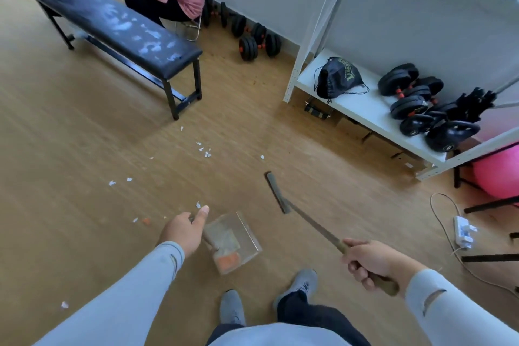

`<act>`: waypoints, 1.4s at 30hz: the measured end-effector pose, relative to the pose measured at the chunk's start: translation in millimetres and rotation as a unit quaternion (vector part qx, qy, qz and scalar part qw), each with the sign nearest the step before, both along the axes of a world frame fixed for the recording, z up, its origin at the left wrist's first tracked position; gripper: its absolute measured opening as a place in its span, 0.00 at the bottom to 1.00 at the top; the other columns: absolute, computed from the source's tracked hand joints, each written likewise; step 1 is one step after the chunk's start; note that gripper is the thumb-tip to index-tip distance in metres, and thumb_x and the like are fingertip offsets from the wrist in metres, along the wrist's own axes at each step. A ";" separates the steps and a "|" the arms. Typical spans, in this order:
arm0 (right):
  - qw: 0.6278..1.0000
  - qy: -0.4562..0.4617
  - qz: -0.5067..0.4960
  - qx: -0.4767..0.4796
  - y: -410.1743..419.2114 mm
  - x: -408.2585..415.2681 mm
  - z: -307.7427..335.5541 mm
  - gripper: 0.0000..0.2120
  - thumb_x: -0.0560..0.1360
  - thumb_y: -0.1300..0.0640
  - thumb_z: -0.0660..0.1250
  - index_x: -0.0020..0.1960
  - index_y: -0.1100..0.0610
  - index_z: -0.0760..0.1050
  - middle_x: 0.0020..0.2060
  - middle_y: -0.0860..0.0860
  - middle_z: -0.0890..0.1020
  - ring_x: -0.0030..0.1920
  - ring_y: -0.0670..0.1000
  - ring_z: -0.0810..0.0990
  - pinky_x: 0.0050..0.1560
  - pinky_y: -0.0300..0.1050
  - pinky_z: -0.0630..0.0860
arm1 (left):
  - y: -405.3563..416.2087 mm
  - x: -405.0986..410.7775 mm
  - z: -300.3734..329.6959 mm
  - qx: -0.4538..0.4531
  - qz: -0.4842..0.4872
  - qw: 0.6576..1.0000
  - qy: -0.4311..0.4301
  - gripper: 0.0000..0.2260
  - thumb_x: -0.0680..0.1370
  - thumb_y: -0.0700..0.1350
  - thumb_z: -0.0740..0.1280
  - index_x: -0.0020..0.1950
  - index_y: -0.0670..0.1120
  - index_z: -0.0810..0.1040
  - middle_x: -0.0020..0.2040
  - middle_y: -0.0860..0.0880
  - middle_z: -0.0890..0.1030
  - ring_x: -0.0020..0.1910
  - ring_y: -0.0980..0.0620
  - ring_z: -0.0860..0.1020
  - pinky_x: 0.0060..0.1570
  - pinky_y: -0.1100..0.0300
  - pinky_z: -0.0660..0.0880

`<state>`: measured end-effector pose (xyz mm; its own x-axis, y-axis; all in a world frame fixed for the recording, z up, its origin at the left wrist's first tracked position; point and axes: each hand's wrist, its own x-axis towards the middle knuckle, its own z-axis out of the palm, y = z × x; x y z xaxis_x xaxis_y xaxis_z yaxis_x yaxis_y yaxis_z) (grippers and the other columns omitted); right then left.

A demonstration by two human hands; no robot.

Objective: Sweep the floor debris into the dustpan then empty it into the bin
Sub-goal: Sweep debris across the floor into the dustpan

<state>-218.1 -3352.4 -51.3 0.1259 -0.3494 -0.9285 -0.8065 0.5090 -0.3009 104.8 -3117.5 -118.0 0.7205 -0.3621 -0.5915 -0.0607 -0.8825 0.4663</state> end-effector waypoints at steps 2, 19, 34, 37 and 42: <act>1.000 -0.001 0.007 -0.029 -9.4 7.4 1.8 0.26 0.76 0.64 0.64 0.72 0.49 0.68 0.28 0.52 0.72 0.24 0.49 0.67 0.24 0.38 0.64 | -6.6 11.1 12.1 -0.015 0.013 1.000 -0.004 0.32 0.82 0.68 0.56 0.55 0.40 0.81 0.54 0.40 0.85 0.54 0.38 0.81 0.59 0.47 0.76; 0.996 0.037 -0.080 -0.026 -219.3 49.7 -47.7 0.05 0.78 0.59 0.65 0.45 0.60 0.73 0.26 0.52 0.73 0.21 0.48 0.69 0.24 0.36 0.65 | -180.0 52.3 7.3 -0.036 0.085 0.996 -0.020 0.25 0.81 0.67 0.57 0.45 0.46 0.74 0.48 0.41 0.85 0.52 0.36 0.81 0.57 0.45 0.77; 0.995 0.081 -0.058 -0.029 -412.7 150.0 -68.7 0.05 0.81 0.58 0.62 0.49 0.60 0.72 0.27 0.53 0.75 0.21 0.48 0.72 0.21 0.37 0.69 | -312.5 99.4 -29.9 -0.015 0.174 0.985 0.005 0.25 0.82 0.66 0.57 0.46 0.46 0.78 0.44 0.44 0.84 0.47 0.40 0.81 0.50 0.48 0.75; 0.994 0.074 -0.066 -0.035 -424.5 171.9 -77.1 0.05 0.81 0.59 0.62 0.52 0.61 0.72 0.28 0.53 0.75 0.22 0.48 0.72 0.21 0.37 0.69 | -331.1 110.6 -46.3 -0.013 0.176 0.984 0.007 0.26 0.82 0.67 0.56 0.47 0.46 0.78 0.45 0.44 0.84 0.47 0.41 0.81 0.49 0.48 0.75; 0.994 0.086 -0.058 -0.039 -426.3 213.5 -101.1 0.06 0.82 0.60 0.61 0.55 0.62 0.72 0.32 0.56 0.77 0.22 0.48 0.74 0.23 0.37 0.72 | -354.3 126.3 -71.4 -0.001 0.161 0.987 0.007 0.25 0.81 0.68 0.56 0.46 0.46 0.75 0.46 0.44 0.83 0.45 0.39 0.80 0.50 0.46 0.78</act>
